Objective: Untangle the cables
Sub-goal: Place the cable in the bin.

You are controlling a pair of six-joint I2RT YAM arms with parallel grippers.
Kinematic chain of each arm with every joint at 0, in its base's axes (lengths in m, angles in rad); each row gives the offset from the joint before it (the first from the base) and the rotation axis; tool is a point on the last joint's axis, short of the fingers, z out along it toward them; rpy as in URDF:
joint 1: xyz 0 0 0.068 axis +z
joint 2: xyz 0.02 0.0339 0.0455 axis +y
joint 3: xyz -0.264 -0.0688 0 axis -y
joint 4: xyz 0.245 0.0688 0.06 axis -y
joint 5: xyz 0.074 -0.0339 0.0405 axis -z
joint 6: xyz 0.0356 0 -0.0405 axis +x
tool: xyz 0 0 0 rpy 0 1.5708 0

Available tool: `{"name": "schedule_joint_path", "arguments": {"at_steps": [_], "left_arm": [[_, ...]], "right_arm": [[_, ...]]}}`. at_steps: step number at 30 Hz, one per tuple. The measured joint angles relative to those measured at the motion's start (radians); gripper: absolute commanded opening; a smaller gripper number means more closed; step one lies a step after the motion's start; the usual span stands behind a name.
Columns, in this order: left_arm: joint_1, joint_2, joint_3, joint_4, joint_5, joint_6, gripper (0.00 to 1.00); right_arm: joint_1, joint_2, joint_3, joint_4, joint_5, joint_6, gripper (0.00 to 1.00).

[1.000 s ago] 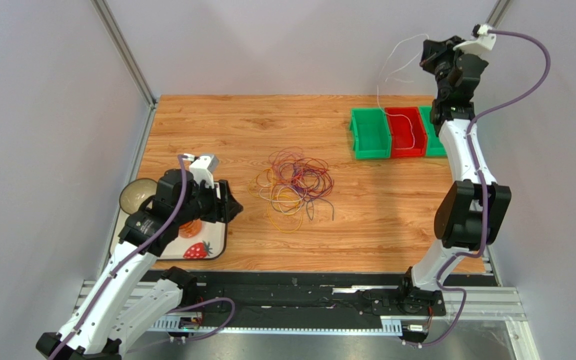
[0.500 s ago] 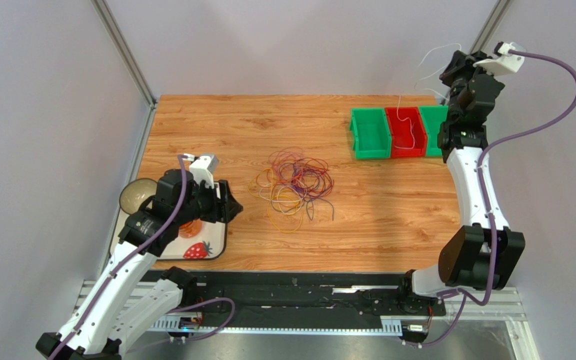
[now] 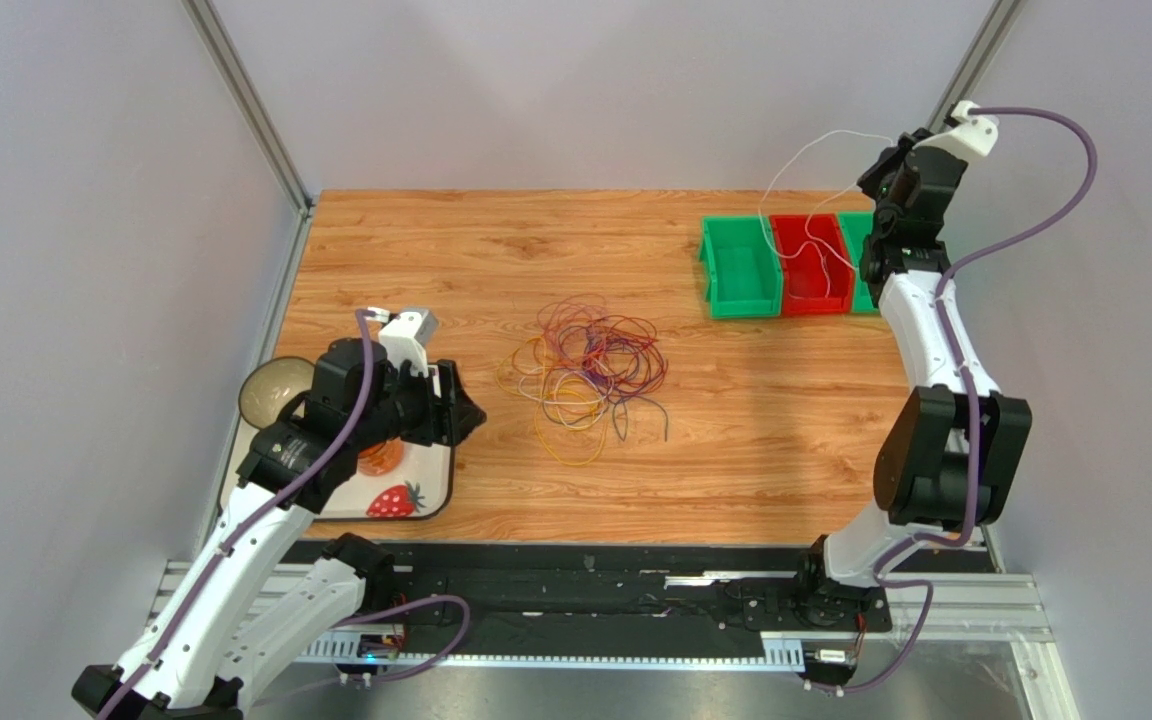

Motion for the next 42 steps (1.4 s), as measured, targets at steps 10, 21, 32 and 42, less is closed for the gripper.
{"name": "schedule_joint_path", "arguments": {"at_steps": [10, 21, 32, 42], "left_arm": [[0.000, 0.003, 0.000, 0.000, 0.000, 0.000, 0.65], [0.000, 0.010, 0.000, 0.000, -0.001, 0.000, 0.65], [0.000, 0.012, 0.000, 0.000, -0.004, 0.000, 0.65], [0.000, 0.013, 0.000, 0.000, -0.004, 0.000, 0.65]], "right_arm": [[-0.013, 0.061, -0.005, -0.037, 0.004, 0.090, 0.00], [-0.068, 0.158, -0.016, -0.093, -0.016, 0.272, 0.00], [-0.065, 0.222, 0.004, -0.201, -0.033, 0.388, 0.00], [-0.066, 0.222, -0.043, -0.314, 0.209, 0.386, 0.00]]}}
